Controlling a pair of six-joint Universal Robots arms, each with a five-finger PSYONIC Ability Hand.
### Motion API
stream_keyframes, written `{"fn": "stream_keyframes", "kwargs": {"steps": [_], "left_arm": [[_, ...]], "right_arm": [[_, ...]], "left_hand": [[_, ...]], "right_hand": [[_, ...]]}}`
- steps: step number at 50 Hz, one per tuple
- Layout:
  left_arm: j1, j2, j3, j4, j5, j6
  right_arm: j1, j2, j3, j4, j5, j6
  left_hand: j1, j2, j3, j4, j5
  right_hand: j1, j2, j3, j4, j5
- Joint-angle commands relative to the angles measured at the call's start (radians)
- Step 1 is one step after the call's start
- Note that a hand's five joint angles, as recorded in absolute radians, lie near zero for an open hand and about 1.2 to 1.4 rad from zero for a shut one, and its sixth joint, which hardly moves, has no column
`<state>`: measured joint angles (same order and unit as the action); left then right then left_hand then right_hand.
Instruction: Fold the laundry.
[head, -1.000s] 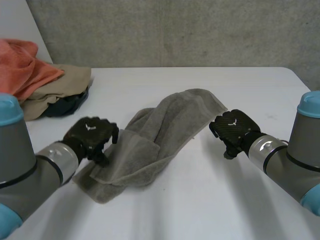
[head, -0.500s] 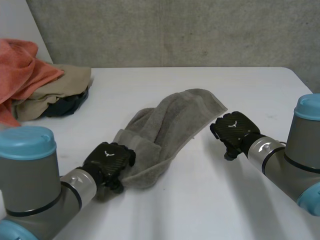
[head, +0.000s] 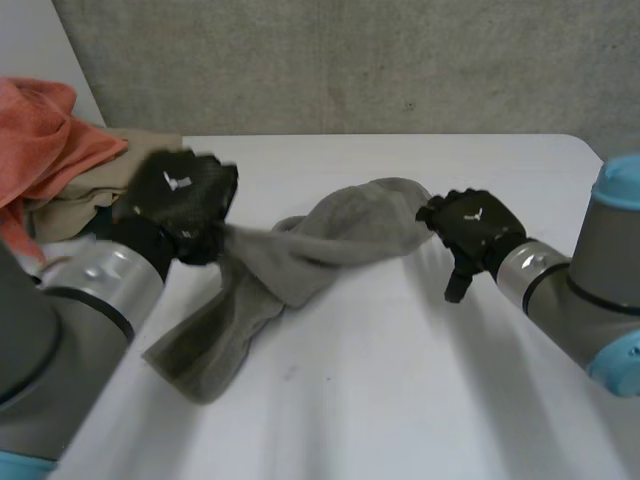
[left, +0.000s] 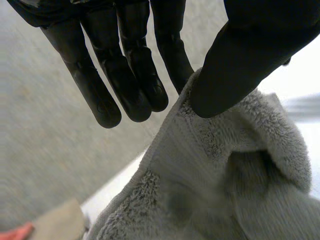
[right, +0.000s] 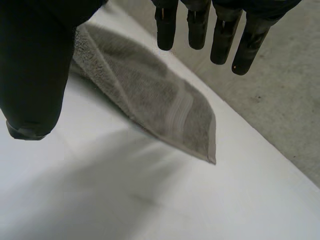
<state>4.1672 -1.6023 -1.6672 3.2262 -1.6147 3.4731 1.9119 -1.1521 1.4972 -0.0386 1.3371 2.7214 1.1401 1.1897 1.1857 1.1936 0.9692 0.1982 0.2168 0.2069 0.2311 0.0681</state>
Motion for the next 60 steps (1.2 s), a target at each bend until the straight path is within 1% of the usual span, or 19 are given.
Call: {"fn": "stream_keyframes", "kwargs": {"steps": [1,5,9,15,20,24,25,28,32,33,36,40,42,44,47,48,52,55,60], "left_arm": [[0.004,0.039,0.13,-0.108,0.007,0.072],[-0.009,0.048,0.161,-0.117,0.006,0.095],[-0.025,0.097,0.17,-0.118,0.007,0.098],[-0.035,0.148,0.165,-0.12,0.007,0.1],[-0.036,0.176,0.167,-0.12,0.007,0.098],[-0.045,0.194,0.167,-0.12,0.006,0.097],[-0.051,0.205,0.167,-0.12,0.004,0.095],[-0.059,0.216,0.167,-0.118,0.004,0.095],[-0.068,0.228,0.167,-0.114,0.002,0.095],[-0.067,0.231,0.165,-0.112,0.004,0.095],[-0.065,0.225,0.162,-0.111,-0.001,0.098],[-0.045,0.217,0.156,-0.108,0.002,0.098],[-0.009,0.208,0.146,-0.106,0.004,0.1],[0.037,0.188,0.132,-0.106,0.007,0.101],[0.079,0.147,0.123,-0.111,0.009,0.103],[0.099,0.113,0.115,-0.117,0.012,0.101],[0.119,0.05,0.083,-0.124,0.033,0.103],[0.122,0.018,0.067,-0.124,0.044,0.104],[0.123,-0.131,0.075,-0.124,0.068,0.103]], "right_arm": [[-0.007,0.041,-0.132,0.094,-0.059,0.294],[0.003,0.101,-0.184,0.097,-0.11,0.348],[0.032,0.172,-0.241,0.074,-0.108,0.362],[0.095,0.336,-0.393,-0.003,-0.064,0.365],[0.124,0.439,-0.466,-0.021,-0.059,0.366],[0.139,0.508,-0.529,-0.09,0.023,0.365],[0.145,0.531,-0.546,-0.119,0.066,0.36],[0.156,0.558,-0.569,-0.15,0.102,0.357],[0.161,0.575,-0.589,-0.161,0.109,0.356],[0.159,0.56,-0.569,-0.165,0.109,0.353],[0.156,0.505,-0.522,-0.167,0.108,0.318],[0.139,0.264,-0.384,-0.153,0.091,0.148],[0.109,0.125,-0.307,-0.115,0.082,-0.01],[0.051,0.019,-0.258,-0.014,0.071,-0.166],[0.003,-0.055,-0.244,0.129,0.071,-0.291],[-0.016,-0.093,-0.248,0.231,0.071,-0.345],[-0.039,-0.168,-0.262,0.428,0.059,-0.376],[-0.063,-0.202,-0.267,0.492,0.054,-0.381],[-0.097,-0.213,-0.252,0.574,0.033,-0.385]], "left_hand": [[0.256,0.207,0.211,0.203,0.253],[0.256,0.207,0.211,0.203,0.253],[0.256,0.207,0.211,0.203,0.253],[0.256,0.207,0.211,0.203,0.253],[0.256,0.207,0.211,0.203,0.253],[0.256,0.207,0.211,0.203,0.253],[0.256,0.207,0.211,0.203,0.253],[0.256,0.207,0.211,0.203,0.253],[0.256,0.207,0.211,0.203,0.253],[0.256,0.207,0.211,0.203,0.253],[0.256,0.207,0.211,0.203,0.253],[0.256,0.207,0.211,0.203,0.253],[0.256,0.207,0.211,0.203,0.253],[0.256,0.207,0.211,0.203,0.253],[0.256,0.207,0.211,0.203,0.253],[0.256,0.207,0.211,0.203,0.253],[0.256,0.207,0.211,0.203,0.253],[0.256,0.207,0.211,0.203,0.253],[0.256,0.207,0.211,0.203,0.253]], "right_hand": [[-0.024,-0.042,-0.032,-0.057,-0.068],[-0.024,-0.042,-0.032,-0.057,-0.068],[-0.024,-0.042,-0.032,-0.057,-0.068],[-0.024,-0.042,-0.032,-0.057,-0.068],[-0.024,-0.042,-0.032,-0.057,-0.068],[-0.024,-0.042,-0.032,-0.057,-0.068],[0.059,0.04,0.05,0.026,0.015],[0.203,0.185,0.194,0.17,0.159],[0.997,0.979,0.989,0.964,0.953],[1.196,1.177,1.187,1.163,1.152],[1.198,1.179,1.189,1.165,1.154],[1.198,1.179,1.189,1.165,1.154],[1.198,1.179,1.189,1.165,1.154],[1.198,1.179,1.189,1.165,1.154],[1.198,1.179,1.189,1.165,1.154],[1.198,1.179,1.189,1.165,1.154],[1.198,1.179,1.189,1.165,1.154],[1.198,1.179,1.189,1.165,1.154],[1.198,1.179,1.189,1.165,1.154]]}}
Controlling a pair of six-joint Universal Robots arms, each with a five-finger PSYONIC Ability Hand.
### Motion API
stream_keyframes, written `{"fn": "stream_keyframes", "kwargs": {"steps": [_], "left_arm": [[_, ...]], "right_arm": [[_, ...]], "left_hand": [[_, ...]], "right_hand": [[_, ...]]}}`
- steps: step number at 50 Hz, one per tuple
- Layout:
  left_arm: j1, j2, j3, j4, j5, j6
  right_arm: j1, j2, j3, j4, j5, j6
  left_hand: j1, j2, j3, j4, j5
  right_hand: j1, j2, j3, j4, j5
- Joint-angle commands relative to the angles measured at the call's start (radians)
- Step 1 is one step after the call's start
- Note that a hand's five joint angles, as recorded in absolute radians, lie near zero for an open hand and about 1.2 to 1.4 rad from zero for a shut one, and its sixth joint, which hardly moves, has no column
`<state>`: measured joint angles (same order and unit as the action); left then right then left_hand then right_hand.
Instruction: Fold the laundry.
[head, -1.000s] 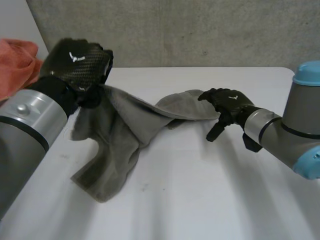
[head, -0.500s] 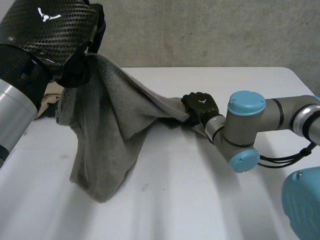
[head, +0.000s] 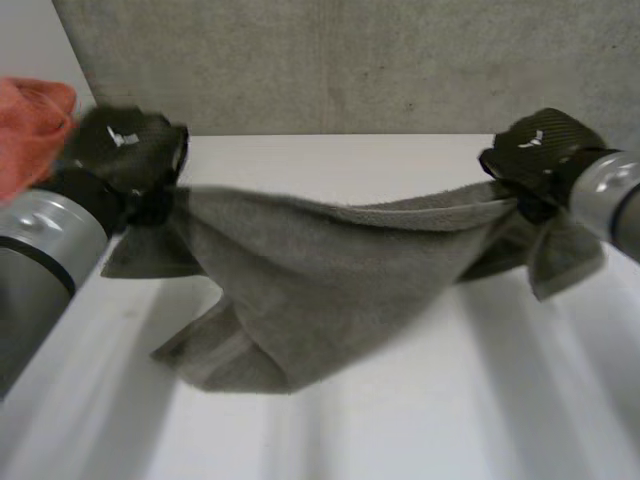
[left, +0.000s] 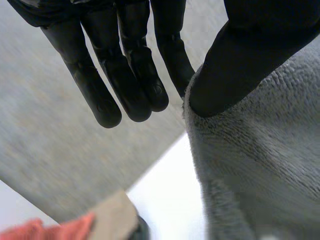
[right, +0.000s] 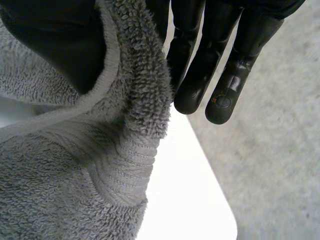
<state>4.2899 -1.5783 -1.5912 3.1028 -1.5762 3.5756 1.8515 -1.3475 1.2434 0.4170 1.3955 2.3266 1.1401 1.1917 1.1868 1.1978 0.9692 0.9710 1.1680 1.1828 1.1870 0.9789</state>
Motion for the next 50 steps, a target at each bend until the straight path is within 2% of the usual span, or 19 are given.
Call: {"fn": "stream_keyframes", "kwargs": {"steps": [1,6,9,12,16,17,18,22,25,37,42,48,50], "left_arm": [[0.001,-0.178,0.005,0.0,0.031,0.0],[-0.007,-0.357,0.126,0.014,0.041,0.012],[-0.002,-0.488,0.308,0.019,0.035,0.037],[-0.009,-0.563,0.52,0.08,0.005,0.061],[-0.01,-0.583,0.717,0.284,-0.045,0.103],[-0.009,-0.582,0.737,0.336,-0.053,0.115],[-0.01,-0.572,0.755,0.434,-0.068,0.135],[-0.018,-0.514,0.74,0.578,-0.071,0.146],[-0.019,-0.473,0.688,0.573,-0.07,0.146],[-0.021,-0.378,0.217,0.568,-0.054,0.146],[-0.021,-0.417,0.03,0.57,-0.036,0.15],[-0.036,-0.54,-0.021,0.566,-0.033,0.154],[-0.045,-0.545,-0.027,0.566,-0.031,0.152]], "right_arm": [[-0.035,-0.012,0.005,0.126,-0.035,0.008],[-0.034,0.145,-0.028,0.123,-0.069,0.002],[-0.029,0.252,-0.158,0.074,-0.062,0.006],[-0.026,0.329,-0.303,-0.064,-0.059,0.02],[-0.015,0.337,-0.389,-0.382,-0.033,0.062],[-0.014,0.329,-0.386,-0.461,-0.027,0.074],[-0.012,0.303,-0.363,-0.613,-0.01,0.095],[-0.012,0.229,-0.287,-0.85,0.007,0.117],[-0.012,0.215,-0.272,-0.845,0.004,0.115],[-0.012,0.24,-0.124,-0.498,-0.042,0.112],[-0.014,0.318,-0.012,-0.454,-0.058,0.114],[-0.023,0.432,0.051,-0.454,-0.042,0.115],[-0.025,0.462,0.056,-0.454,-0.036,0.129]], "left_hand": [[0.256,0.205,0.209,0.198,0.252],[0.256,0.205,0.209,0.198,0.252],[0.256,0.205,0.209,0.198,0.252],[0.256,0.205,0.209,0.198,0.252],[0.256,0.205,0.209,0.198,0.252],[0.256,0.205,0.209,0.198,0.252],[0.256,0.205,0.209,0.198,0.252],[0.256,0.205,0.209,0.198,0.252],[0.256,0.205,0.209,0.198,0.252],[0.256,0.205,0.209,0.198,0.252],[0.256,0.205,0.209,0.198,0.252],[0.256,0.205,0.209,0.198,0.252],[0.256,0.205,0.209,0.198,0.252]], "right_hand": [[0.425,0.228,0.213,0.209,0.243],[0.425,0.228,0.213,0.209,0.243],[0.425,0.228,0.213,0.209,0.243],[0.425,0.228,0.213,0.209,0.243],[0.425,0.228,0.213,0.209,0.243],[0.425,0.228,0.213,0.209,0.243],[0.425,0.228,0.213,0.209,0.243],[0.425,0.228,0.213,0.209,0.243],[0.425,0.228,0.213,0.209,0.243],[0.425,0.228,0.213,0.209,0.243],[0.425,0.228,0.213,0.209,0.243],[0.425,0.228,0.213,0.209,0.243],[0.278,0.081,0.066,0.062,0.095]]}}
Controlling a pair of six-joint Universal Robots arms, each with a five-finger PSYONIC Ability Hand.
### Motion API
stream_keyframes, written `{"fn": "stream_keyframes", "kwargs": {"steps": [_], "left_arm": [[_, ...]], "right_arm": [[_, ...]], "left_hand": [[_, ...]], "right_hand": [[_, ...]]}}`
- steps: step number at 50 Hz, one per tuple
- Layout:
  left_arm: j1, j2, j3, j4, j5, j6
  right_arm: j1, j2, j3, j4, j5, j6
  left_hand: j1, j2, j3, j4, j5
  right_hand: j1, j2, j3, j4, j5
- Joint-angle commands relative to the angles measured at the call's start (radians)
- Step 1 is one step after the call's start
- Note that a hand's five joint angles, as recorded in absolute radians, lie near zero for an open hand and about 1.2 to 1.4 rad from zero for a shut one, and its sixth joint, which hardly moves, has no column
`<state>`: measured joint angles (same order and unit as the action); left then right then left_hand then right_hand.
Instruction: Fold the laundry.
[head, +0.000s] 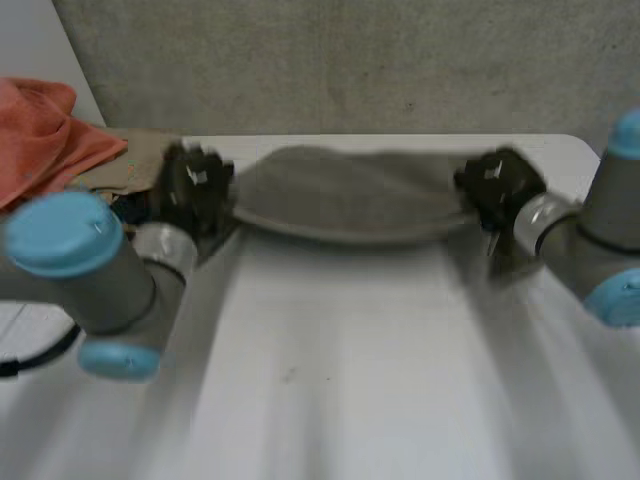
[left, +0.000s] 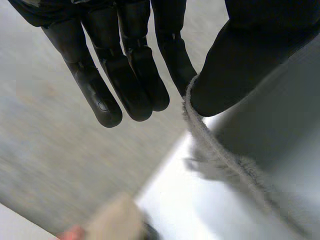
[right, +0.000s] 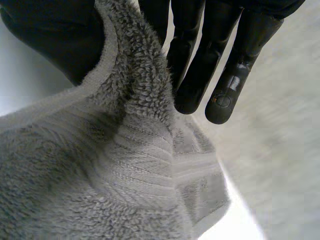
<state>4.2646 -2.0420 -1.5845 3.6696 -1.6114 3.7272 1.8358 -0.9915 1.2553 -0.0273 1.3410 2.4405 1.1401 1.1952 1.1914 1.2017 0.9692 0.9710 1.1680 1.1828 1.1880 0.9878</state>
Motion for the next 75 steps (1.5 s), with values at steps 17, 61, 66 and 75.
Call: {"fn": "stream_keyframes", "kwargs": {"steps": [17,61,66,75], "left_arm": [[-0.012,-0.007,-0.092,-0.002,0.005,-0.003],[0.141,-0.152,-0.037,-0.181,0.113,-0.075],[0.155,-0.152,-0.02,-0.181,0.134,-0.105],[0.164,-0.156,-0.006,-0.181,0.125,-0.106]], "right_arm": [[-0.104,-0.088,0.289,-0.054,0.09,0.436],[-0.204,-0.205,0.466,-0.03,0.01,0.196],[-0.204,-0.205,0.466,-0.03,0.01,0.196],[-0.205,-0.205,0.47,-0.026,-0.006,0.184]], "left_hand": [[0.256,0.201,0.205,0.195,0.253],[-0.583,-0.638,-0.634,-0.645,-0.587],[-0.536,-0.591,-0.588,-0.598,-0.54],[0.256,0.201,0.205,0.195,0.253]], "right_hand": [[-0.434,-0.631,-0.646,-0.651,-0.625],[0.425,0.228,0.213,0.208,0.234],[0.425,0.228,0.213,0.208,0.234],[0.425,0.228,0.213,0.208,0.234]]}}
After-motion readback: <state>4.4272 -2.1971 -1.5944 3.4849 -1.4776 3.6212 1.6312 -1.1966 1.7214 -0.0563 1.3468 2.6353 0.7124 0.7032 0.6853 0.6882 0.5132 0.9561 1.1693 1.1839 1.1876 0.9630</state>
